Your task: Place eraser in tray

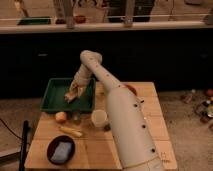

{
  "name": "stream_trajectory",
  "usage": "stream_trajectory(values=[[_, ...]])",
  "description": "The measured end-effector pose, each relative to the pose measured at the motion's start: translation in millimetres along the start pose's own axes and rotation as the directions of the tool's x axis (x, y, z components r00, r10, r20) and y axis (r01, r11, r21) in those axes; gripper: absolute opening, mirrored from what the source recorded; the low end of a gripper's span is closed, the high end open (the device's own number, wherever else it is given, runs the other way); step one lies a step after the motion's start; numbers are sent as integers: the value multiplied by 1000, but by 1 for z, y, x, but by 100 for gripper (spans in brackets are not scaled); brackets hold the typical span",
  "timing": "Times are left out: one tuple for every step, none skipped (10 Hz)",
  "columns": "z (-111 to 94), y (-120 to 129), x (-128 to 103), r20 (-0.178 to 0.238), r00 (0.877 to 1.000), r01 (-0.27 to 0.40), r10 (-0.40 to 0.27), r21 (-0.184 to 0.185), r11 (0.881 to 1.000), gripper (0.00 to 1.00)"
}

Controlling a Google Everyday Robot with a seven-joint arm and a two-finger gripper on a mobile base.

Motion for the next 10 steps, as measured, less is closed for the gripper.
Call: stream_trajectory(values=[[-1,-1,0,2,1000,1,-1,3,1000,77],[-2,-3,1,4,1000,3,-3,5,1000,80],[-2,-5,1,5,1000,6,-6,7,1000,80],[-2,-7,1,6,1000,11,-11,5,1000,80],[-1,-9,1,7,1000,16,-16,3,1000,80],[-1,-10,0,9,1000,20,-20,2,1000,80],[-1,-11,0,11,1000,22,-22,1,1000,80],[-3,-12,1,13,1000,23,-23,2,1000,80],[-5,-12,3,13,1000,22,-22,5,1000,80],[-8,-11,4,14,1000,20,-20,10,1000,80]])
